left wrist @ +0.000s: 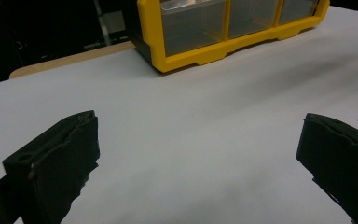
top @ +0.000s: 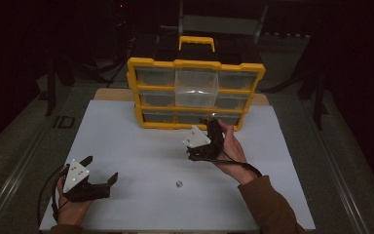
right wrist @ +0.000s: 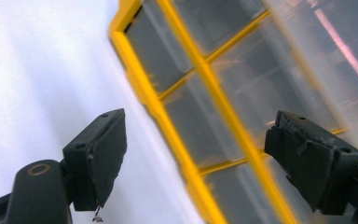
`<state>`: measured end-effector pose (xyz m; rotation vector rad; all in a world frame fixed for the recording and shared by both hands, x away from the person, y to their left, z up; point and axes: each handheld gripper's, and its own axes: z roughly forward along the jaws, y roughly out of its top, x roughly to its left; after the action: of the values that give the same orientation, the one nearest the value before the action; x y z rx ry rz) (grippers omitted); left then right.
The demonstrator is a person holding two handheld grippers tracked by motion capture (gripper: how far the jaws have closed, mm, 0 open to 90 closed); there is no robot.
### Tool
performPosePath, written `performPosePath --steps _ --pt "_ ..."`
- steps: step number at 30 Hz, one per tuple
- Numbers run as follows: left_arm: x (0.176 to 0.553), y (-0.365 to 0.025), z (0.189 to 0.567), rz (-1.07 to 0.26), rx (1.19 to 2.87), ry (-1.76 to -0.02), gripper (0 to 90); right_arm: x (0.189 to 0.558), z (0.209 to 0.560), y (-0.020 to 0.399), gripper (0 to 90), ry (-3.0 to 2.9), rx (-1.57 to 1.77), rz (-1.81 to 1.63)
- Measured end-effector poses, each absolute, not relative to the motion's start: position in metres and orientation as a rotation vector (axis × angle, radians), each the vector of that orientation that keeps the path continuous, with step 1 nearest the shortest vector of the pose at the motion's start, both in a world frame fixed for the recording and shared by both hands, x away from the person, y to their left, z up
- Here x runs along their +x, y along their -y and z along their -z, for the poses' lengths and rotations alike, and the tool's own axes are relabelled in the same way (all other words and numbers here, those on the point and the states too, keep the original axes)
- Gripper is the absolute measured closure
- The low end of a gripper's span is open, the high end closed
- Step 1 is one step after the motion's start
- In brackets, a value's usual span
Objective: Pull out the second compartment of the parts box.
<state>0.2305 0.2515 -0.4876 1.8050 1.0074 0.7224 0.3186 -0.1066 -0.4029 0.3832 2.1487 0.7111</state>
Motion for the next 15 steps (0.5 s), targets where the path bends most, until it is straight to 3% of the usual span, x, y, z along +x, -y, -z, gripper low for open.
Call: performPosePath --steps 15 --pt "0.231 -0.251 0.488 -0.723 1.806 -1.007 0.0 0.329 0.418 0.113 16.7 -2.337 0.567 -0.877"
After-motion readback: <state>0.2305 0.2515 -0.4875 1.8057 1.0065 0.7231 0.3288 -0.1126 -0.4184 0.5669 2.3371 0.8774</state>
